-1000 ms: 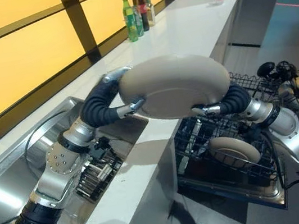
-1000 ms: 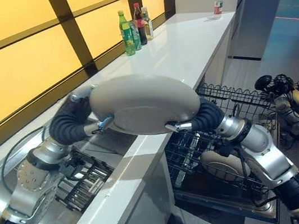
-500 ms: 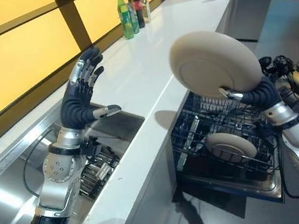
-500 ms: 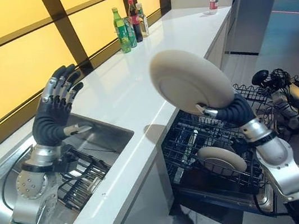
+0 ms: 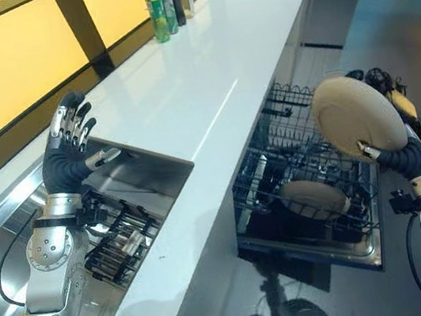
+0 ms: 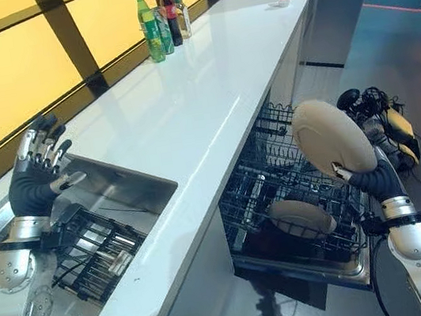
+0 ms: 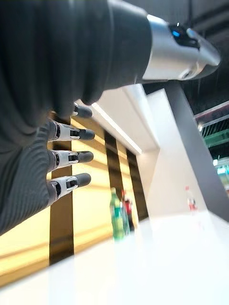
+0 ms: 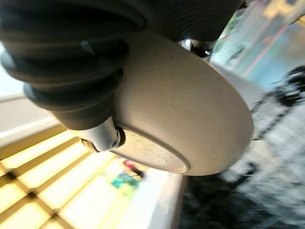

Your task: Pick up plates and place into dishwasher.

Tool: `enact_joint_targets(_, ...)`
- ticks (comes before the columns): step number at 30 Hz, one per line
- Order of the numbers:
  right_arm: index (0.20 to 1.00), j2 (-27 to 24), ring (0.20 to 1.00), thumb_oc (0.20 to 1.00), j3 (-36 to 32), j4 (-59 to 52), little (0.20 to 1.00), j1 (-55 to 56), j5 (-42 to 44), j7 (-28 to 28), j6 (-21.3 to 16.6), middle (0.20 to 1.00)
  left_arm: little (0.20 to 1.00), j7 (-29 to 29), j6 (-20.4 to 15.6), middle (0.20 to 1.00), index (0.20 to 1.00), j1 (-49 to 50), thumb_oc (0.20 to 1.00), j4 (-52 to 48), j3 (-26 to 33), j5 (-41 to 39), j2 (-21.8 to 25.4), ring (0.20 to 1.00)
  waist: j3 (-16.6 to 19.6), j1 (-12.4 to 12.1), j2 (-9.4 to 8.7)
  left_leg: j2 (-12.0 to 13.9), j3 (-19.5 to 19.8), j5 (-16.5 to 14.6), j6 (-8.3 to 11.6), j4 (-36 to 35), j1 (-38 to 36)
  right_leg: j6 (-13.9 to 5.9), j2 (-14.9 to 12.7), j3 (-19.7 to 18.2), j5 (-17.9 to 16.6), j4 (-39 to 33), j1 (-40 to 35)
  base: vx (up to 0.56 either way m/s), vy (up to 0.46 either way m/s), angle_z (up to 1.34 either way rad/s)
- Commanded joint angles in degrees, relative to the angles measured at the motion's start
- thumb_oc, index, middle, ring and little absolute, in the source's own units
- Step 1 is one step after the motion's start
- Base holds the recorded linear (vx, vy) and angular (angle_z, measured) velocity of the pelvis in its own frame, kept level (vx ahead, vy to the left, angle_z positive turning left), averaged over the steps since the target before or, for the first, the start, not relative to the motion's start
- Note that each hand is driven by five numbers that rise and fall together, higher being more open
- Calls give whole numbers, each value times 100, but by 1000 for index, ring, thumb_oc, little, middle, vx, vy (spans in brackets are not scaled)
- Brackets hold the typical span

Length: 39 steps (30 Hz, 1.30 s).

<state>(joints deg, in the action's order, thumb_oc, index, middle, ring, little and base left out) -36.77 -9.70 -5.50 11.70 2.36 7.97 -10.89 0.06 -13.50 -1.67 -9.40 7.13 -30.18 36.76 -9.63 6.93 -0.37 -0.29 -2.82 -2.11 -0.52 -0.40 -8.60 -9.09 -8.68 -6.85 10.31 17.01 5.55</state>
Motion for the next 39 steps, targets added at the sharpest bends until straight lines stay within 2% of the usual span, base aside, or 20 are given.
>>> enact_joint_targets(1, 200, -189, 200, 200, -501, 353, 200, -29, -52, -28, -175, 200, 1000, 24, 55, 1000, 1000, 251, 1000, -117, 401, -226, 349, 1000, 272, -59, -341, 10, -97, -773, -27, 732, 23, -347, -114, 61, -1940, -1520, -128, 105, -376, -2)
enact_joint_targets(4, 200, -338, 200, 200, -529, 476, 200, 124, -90, -143, -35, 200, 1000, -30, 279, 1000, 1000, 485, 1000, -197, 554, -327, 335, 1000, 250, -97, -342, 184, -48, -739, 38, 739, -20, -355, -41, 171, -1784, -1411, -191, 142, -350, 6)
enact_joint_targets(7, 200, -565, 200, 200, -545, 592, 200, 204, -85, -273, 161, 200, 1000, -29, 470, 1000, 1000, 667, 1000, -257, 608, -359, 270, 1000, 229, -112, -288, 370, -38, -611, 158, 601, -111, -232, 49, 322, -1628, -1363, -266, 158, -283, 13)
enact_joint_targets(12, 200, -1088, 200, 200, -474, 1021, 200, -110, -75, -644, 287, 200, 1000, 192, 490, 1000, 1000, 700, 1000, -212, 441, -525, 182, 1000, 122, -75, -13, 715, -26, -296, 420, 461, 54, -17, 217, 484, -1353, -1211, -184, 16, -174, 18)
enact_joint_targets(14, 200, -1328, 200, 200, -375, 1246, 200, -322, -74, -954, 300, 200, 1000, 263, 418, 1000, 1000, 653, 1000, -192, 332, -556, 158, 1000, 51, -75, 92, 797, 1, -142, 510, 418, 166, 60, 256, 533, -1283, -1164, -155, 5, -79, 9)
enact_joint_targets(15, 200, -1490, 200, 200, -317, 1394, 200, -419, 46, -1278, 278, 200, 1000, 316, 433, 1000, 1000, 655, 1000, -231, 271, -602, 157, 1000, 11, -90, 153, 832, 17, -34, 567, 393, 219, 105, 267, 573, -1238, -1137, -178, 77, -57, 11)
enact_joint_targets(18, 200, -1649, 200, 200, -276, 1500, 200, -435, 130, -1676, 226, 200, 1000, 349, 472, 1000, 1000, 695, 1000, -255, 231, -631, 142, 1000, 3, -95, 211, 861, 34, 61, 617, 375, 226, 145, 272, 617, -1181, -1103, -240, 120, -51, 16)
enact_joint_targets(19, 200, -1807, 200, 200, -212, 1640, 200, -437, 210, -2179, 132, 200, 1000, 380, 540, 1000, 1000, 713, 1000, -246, 187, -620, 135, 1000, 15, -121, 257, 895, 42, 139, 668, 368, 210, 172, 264, 677, -1142, -1044, -271, 169, -58, 17)
enact_joint_targets(22, 200, -2056, 200, 200, -105, 1916, 200, -459, 450, -2815, -2, 200, 1000, 388, 623, 1000, 1000, 765, 1000, -215, 125, -597, 100, 1000, 6, -143, 330, 917, 103, 235, 720, 369, 153, 226, 277, 744, -1073, -936, -355, 185, -50, 28)
enact_joint_targets(27, 200, -2253, 200, 200, -1, 2378, 200, -466, 369, -3509, -179, 200, 1000, 274, 664, 1000, 1000, 1020, 1000, -212, 174, -559, 57, 1000, 47, -236, 329, 932, 89, 313, 771, 374, 26, 264, 264, 855, -1048, -956, -607, 154, -52, 11)
enact_joint_targets(32, 200, -2460, 200, 200, -55, 2354, 200, -152, -167, -3732, -221, 200, 1000, 60, 762, 1000, 1000, 1354, 1000, -190, 272, -381, -29, 1000, 118, -277, 282, 994, 66, 361, 829, 465, -112, 279, 286, 884, -1020, -826, -717, 182, -104, 7)
enact_joint_targets(37, 200, -2770, 200, 200, -149, 2330, 200, 10, -841, -3831, -339, 200, 1000, -3, 715, 1000, 1000, 1616, 1000, -128, 178, -180, -244, 1000, 45, -245, 425, 956, 51, 456, 849, 523, -146, 312, 288, 808, -977, -668, -710, 127, -21, -1)
enact_joint_targets(39, 200, -2970, 200, 200, -176, 2343, 200, -14, -1190, -3815, -371, 200, 1000, 88, 713, 1000, 1000, 1642, 1000, -178, 74, -156, -335, 1000, -12, -221, 553, 910, 93, 484, 871, 585, -76, 314, 249, 776, -956, -523, -576, 42, 55, -4)
